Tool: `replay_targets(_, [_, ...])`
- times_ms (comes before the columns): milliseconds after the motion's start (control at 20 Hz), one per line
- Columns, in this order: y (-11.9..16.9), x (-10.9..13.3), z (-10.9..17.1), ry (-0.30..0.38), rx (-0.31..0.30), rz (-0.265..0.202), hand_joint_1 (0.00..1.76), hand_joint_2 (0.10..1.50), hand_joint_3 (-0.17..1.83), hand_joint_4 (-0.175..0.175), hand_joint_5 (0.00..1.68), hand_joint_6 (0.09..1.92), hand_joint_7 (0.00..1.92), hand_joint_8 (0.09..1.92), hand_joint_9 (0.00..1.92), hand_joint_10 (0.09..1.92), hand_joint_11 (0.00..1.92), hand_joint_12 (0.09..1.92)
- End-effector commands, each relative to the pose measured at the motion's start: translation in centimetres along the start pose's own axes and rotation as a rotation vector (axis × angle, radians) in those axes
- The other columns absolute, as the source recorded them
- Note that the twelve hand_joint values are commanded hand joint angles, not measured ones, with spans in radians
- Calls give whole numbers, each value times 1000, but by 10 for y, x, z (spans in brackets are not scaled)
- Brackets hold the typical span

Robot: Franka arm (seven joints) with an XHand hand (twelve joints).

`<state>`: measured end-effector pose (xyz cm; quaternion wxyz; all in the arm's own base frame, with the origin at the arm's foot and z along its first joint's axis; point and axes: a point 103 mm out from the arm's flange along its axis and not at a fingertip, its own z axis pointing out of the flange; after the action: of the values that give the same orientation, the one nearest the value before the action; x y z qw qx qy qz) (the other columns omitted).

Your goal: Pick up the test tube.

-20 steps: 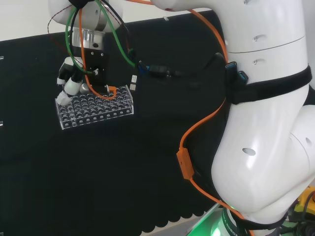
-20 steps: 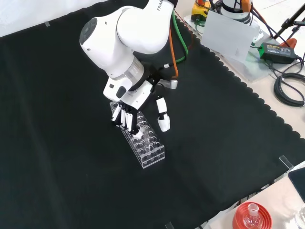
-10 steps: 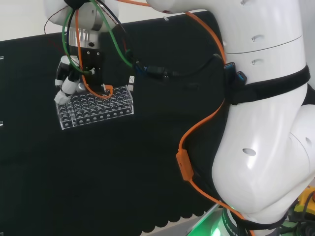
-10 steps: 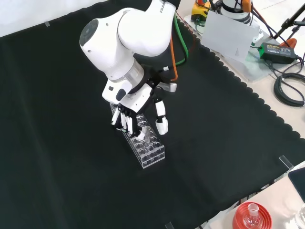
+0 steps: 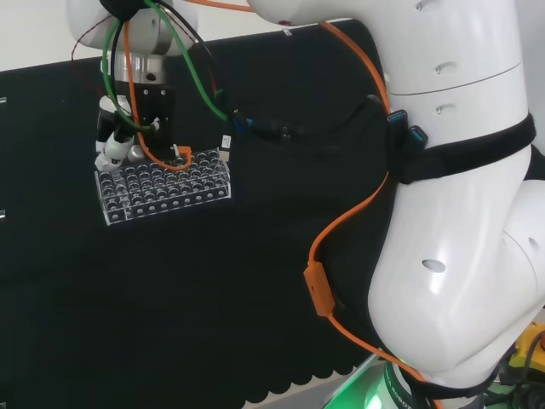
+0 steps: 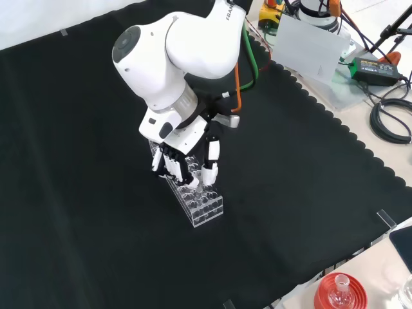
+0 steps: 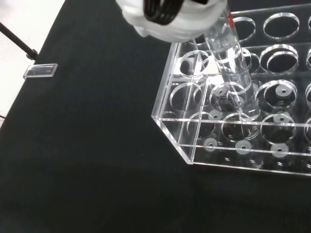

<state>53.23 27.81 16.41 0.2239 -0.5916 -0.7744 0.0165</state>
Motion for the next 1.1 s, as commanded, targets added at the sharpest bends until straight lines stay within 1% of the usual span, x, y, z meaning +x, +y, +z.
replay_targets(50, [3,3,-3,-23,-15,-7,1304,993,5,-175,1220,587,1283,551,1159,517,487,1392])
replay_targets(150, [3,3,-4,-33,-24,-7,1373,989,3,-175,1203,611,1334,594,1162,517,517,1377])
replay_targets(300, [1,2,-5,-33,-36,-9,1409,980,-2,-175,1221,579,1374,593,1198,449,547,1354])
replay_targets(550, [-3,5,-11,-22,-55,-12,1418,967,-7,-175,1267,495,1410,539,1274,303,573,1330])
replay_targets(800, [-8,6,-19,-30,-63,-21,1419,964,-8,-175,1277,480,1419,526,1287,280,578,1328])
replay_targets(1100, [-12,11,-33,-54,-78,-34,1421,958,-13,-175,1312,412,1451,461,1334,187,582,1325])
